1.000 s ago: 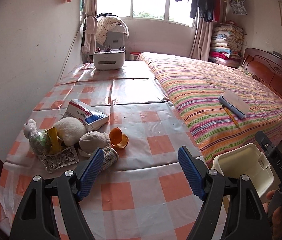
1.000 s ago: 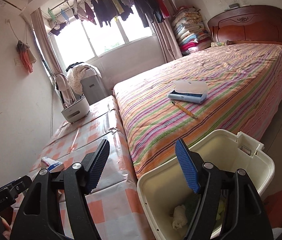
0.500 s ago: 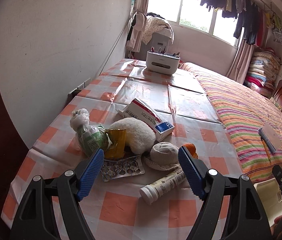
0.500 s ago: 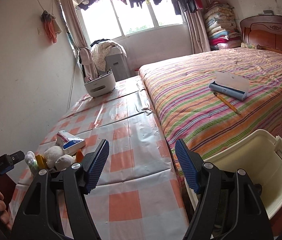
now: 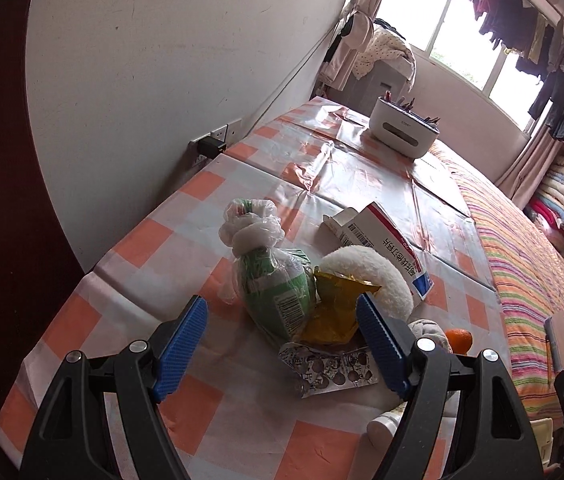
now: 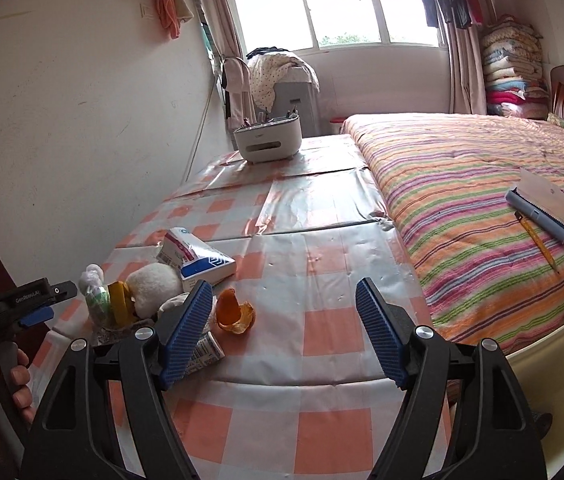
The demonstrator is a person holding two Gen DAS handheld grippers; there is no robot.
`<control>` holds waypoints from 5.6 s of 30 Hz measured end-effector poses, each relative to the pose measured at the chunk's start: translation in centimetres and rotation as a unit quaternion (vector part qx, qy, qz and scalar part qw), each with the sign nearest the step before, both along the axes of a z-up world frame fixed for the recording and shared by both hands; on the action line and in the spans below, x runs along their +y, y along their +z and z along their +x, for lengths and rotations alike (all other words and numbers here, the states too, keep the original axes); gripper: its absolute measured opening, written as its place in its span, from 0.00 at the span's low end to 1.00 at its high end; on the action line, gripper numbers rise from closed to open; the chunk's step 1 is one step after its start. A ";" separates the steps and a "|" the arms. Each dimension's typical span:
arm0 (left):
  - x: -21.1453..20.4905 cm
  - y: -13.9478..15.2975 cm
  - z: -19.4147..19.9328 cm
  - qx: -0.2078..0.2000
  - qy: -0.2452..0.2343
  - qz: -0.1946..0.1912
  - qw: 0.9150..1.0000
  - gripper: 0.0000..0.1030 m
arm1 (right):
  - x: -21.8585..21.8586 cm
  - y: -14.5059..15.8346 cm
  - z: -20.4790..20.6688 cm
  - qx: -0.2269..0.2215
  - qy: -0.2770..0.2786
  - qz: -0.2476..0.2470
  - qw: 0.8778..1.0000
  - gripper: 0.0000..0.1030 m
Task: Collect trash
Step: 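Grasp the white plush toy with the right tool while the left tool grasps the plastic-wrapped green bottle, then carry the white plush and wrapped green bottle over to the cream bin, then open the right tool to drop the white plush into the cream bin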
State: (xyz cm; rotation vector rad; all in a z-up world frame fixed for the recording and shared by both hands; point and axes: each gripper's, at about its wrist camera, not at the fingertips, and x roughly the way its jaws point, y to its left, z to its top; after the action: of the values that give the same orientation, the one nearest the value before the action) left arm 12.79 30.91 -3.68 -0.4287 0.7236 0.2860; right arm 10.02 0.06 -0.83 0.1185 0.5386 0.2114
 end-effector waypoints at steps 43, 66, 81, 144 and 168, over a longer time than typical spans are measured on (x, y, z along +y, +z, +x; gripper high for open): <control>4.5 -3.7 5.5 0.038 -0.005 -0.085 0.996 0.38 | 20.4 -5.6 11.9 0.147 0.240 -0.179 0.943 0.52; 1.7 0.1 2.7 -0.008 -0.014 -0.014 1.000 0.38 | 13.6 -3.1 7.1 0.110 0.221 -0.069 0.966 0.28; -5.0 3.1 -0.7 -0.053 -0.082 0.030 0.995 0.38 | 5.3 -1.8 0.9 0.081 0.159 0.006 0.984 0.28; -25.3 1.3 -4.2 -0.066 -0.287 0.098 0.951 0.39 | -15.0 -3.0 -6.8 0.041 -0.034 0.141 0.989 0.30; -33.9 1.7 -6.0 -0.066 -0.363 0.100 0.924 0.39 | -22.1 -3.7 -10.5 0.013 -0.167 0.122 0.978 0.32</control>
State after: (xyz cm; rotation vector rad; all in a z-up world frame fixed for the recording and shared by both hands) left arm 6.76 -2.95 -1.98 0.0339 0.6673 -0.3665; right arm -0.46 -22.03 -4.57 0.4476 0.5098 -0.0538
